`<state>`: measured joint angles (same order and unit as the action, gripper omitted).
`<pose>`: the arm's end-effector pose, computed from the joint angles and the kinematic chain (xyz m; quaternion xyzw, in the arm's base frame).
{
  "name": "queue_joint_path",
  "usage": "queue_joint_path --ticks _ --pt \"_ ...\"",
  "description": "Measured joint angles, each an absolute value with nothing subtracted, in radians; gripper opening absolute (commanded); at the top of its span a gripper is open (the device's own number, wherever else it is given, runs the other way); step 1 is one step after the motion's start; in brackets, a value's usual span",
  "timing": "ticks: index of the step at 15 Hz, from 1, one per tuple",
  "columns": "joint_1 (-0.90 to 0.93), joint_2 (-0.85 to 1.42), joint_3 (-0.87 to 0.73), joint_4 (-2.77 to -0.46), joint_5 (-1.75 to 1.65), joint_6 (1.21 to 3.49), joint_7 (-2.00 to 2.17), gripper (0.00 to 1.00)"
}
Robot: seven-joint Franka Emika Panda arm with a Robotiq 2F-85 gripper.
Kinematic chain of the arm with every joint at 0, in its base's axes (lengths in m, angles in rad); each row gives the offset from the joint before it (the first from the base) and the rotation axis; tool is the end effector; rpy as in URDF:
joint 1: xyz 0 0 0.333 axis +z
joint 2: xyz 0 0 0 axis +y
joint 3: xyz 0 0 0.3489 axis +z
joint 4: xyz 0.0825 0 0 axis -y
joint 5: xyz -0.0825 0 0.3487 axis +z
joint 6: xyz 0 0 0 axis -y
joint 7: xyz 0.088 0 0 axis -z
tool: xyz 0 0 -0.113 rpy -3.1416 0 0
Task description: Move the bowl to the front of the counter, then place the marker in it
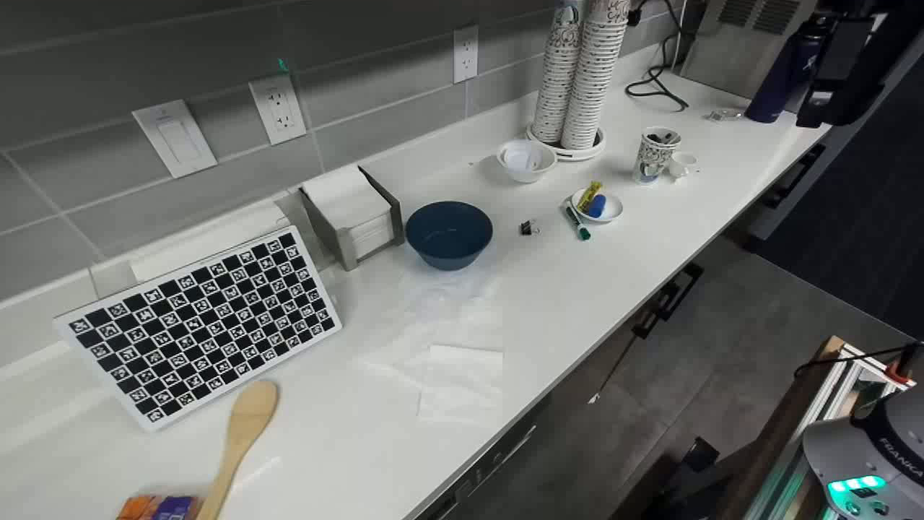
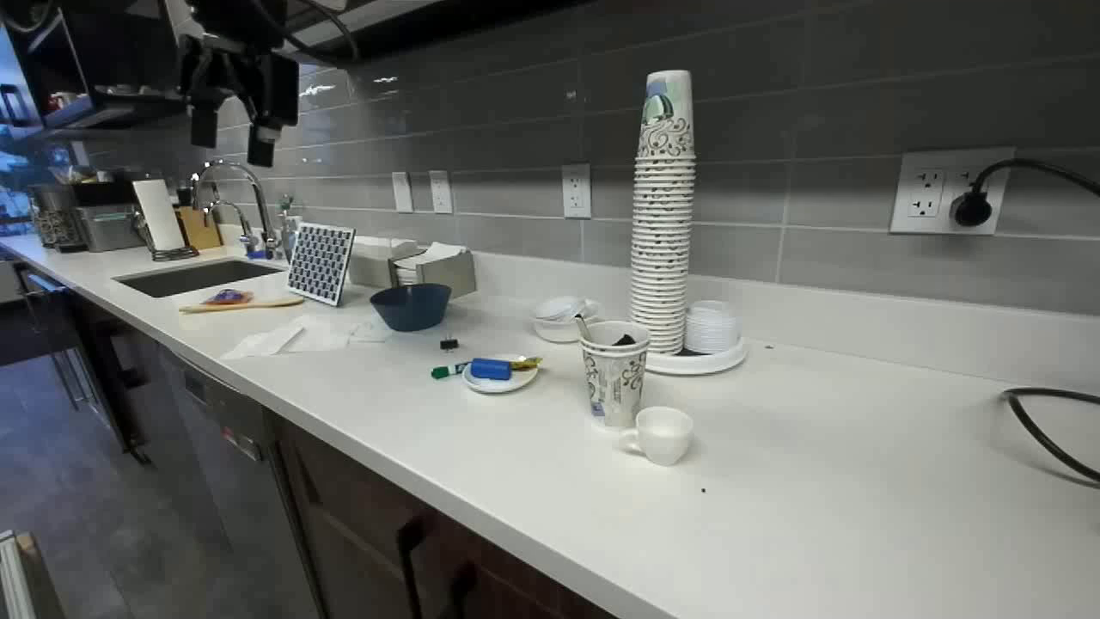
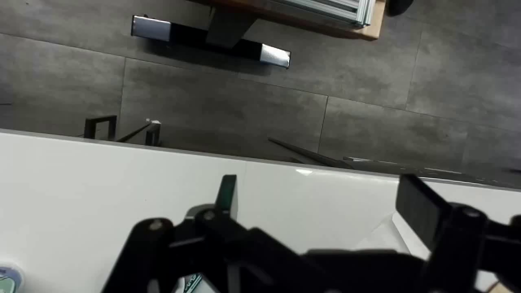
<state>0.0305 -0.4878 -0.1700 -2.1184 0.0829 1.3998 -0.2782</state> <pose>0.3202 -0.0502 0.6097 -0.9861 -0.0850 0.0995 0.1024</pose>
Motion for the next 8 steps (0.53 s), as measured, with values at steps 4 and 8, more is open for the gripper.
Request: queue_joint_path --ticks 4,8 --pt "0.028 -0.487 -0.166 -2.119 0.086 1.401 -0.278 1.0" --pt "0.031 -0.48 -0.093 -2.164 0.251 1.523 -0.156 1.0"
